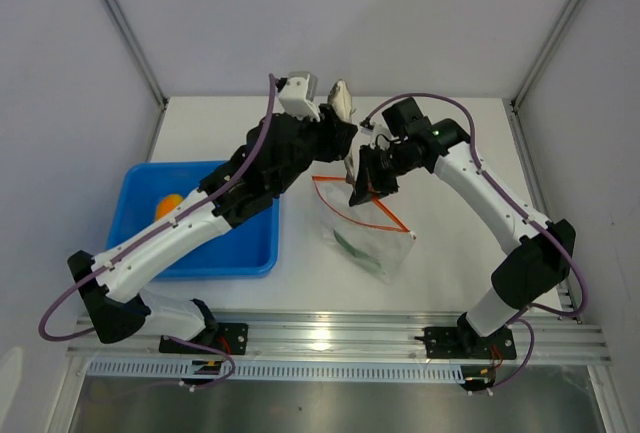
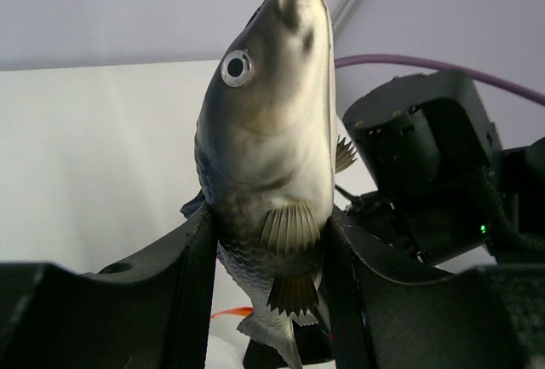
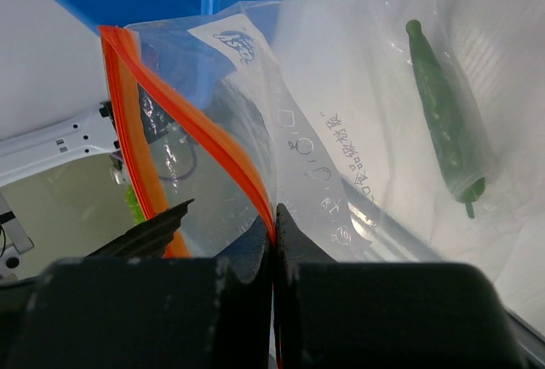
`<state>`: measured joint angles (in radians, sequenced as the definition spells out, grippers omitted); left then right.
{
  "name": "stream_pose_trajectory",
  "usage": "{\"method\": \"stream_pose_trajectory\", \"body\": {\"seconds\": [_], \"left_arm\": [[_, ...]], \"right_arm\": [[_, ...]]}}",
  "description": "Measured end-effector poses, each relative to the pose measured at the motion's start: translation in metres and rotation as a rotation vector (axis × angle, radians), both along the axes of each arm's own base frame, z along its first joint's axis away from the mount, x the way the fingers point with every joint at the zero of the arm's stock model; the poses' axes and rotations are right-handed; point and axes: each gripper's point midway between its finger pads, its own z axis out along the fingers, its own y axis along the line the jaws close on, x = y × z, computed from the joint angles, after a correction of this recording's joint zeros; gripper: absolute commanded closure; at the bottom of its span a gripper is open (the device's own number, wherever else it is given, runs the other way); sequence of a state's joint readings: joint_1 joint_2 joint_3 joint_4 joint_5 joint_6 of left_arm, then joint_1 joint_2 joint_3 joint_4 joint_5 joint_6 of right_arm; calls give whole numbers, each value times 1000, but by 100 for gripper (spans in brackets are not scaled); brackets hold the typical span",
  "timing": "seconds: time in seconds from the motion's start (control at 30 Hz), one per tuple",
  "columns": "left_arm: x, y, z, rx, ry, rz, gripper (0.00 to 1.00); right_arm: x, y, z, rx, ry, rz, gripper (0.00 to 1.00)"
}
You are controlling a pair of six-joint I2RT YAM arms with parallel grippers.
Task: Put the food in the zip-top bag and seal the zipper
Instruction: Place the fake fish in the zipper food storage bag.
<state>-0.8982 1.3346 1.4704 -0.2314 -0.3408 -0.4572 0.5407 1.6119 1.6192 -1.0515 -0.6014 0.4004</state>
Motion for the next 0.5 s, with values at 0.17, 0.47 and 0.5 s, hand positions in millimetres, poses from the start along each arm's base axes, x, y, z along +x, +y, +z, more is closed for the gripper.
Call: {"method": "stream_pose_trajectory", "body": {"seconds": [0.17, 0.47, 0.5], "left_arm": [[-3, -1, -11, 47, 10, 37, 99], [2, -2, -31, 132, 42, 116, 99], [4, -4, -34, 146, 49, 124, 98]], "right_arm": [[4, -3, 1, 3, 5, -20, 100], [7, -6, 1, 3, 7, -35, 100], [7, -6, 1, 3, 7, -35, 100]]}}
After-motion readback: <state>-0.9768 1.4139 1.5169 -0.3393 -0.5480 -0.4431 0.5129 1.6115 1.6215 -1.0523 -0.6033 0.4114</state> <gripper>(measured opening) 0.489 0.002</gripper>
